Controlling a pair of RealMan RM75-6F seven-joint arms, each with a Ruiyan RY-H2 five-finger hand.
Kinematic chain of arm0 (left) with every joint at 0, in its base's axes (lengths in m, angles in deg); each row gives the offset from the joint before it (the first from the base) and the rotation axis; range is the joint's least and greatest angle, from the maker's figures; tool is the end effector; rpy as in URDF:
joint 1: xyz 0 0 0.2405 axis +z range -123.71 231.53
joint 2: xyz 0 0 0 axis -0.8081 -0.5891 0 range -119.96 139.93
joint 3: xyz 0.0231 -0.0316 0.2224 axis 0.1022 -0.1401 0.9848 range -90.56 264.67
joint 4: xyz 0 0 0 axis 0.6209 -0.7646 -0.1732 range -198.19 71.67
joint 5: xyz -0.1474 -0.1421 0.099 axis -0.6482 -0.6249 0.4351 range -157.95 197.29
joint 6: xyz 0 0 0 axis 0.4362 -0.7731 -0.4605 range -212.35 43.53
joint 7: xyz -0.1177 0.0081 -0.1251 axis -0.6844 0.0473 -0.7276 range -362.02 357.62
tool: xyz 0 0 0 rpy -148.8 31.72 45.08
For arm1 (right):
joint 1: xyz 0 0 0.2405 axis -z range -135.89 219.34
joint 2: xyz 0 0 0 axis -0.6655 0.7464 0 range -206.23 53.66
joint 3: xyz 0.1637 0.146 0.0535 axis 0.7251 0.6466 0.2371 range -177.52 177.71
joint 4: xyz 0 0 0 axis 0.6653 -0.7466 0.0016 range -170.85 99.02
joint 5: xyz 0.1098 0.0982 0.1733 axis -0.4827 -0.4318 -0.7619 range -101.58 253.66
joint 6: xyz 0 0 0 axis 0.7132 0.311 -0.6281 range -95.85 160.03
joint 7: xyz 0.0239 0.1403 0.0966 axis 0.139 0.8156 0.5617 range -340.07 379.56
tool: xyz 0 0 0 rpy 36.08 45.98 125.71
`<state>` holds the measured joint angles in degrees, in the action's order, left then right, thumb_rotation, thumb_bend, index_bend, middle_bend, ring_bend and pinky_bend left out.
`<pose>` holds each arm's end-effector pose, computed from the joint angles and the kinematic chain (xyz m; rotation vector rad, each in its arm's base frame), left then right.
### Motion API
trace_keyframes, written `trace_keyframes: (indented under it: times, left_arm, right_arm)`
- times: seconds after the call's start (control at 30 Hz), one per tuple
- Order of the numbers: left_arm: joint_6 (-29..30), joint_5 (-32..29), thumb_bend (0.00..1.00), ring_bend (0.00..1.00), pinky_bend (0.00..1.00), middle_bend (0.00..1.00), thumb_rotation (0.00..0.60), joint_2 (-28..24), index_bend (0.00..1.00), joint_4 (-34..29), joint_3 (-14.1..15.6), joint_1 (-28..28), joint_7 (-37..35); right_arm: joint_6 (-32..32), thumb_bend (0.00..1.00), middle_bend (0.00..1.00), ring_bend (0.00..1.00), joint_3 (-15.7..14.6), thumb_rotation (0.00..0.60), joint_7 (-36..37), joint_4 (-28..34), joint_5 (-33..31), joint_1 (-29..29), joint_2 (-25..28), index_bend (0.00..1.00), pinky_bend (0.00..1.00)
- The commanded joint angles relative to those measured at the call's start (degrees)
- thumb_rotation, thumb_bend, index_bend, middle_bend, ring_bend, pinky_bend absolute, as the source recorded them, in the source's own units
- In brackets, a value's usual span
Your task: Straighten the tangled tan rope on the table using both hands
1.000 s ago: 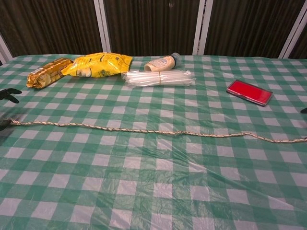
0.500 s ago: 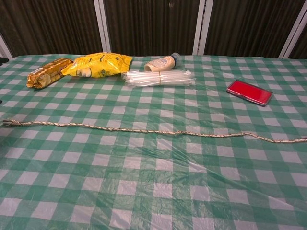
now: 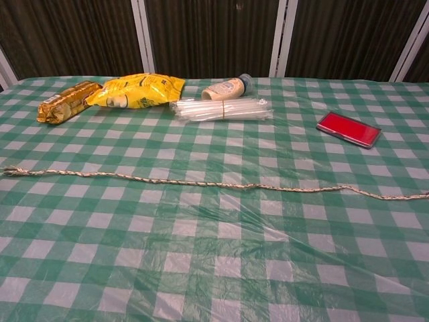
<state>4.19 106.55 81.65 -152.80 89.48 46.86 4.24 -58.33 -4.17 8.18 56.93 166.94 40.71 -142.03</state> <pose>-0.2779 0.1973 0.0885 -1.4540 -0.8694 -0.8992 -0.2881 -0.1598 0.1106 1.4896 -0.8052 0.7593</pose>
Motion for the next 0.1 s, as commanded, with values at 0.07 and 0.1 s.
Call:
trace_keyframes:
  times: [0.07, 0.1]
  left_arm:
    - [-0.2, 0.0, 0.44, 0.00, 0.03, 0.00, 0.600, -1.0, 0.00, -1.3, -0.1, 0.6, 1.2]
    - [0.0, 0.3, 0.44, 0.00, 0.03, 0.00, 0.600, -0.9, 0.00, -1.2, -0.1, 0.7, 1.2]
  right_arm:
    - [0.7, 0.33, 0.00, 0.00, 0.4, 0.600, -0.1, 0.3, -0.4, 0.0, 0.3, 0.00, 0.00]
    - [0.7, 0.33, 0.00, 0.00, 0.4, 0.600, -0.1, 0.3, -0.4, 0.1, 0.3, 0.00, 0.00]
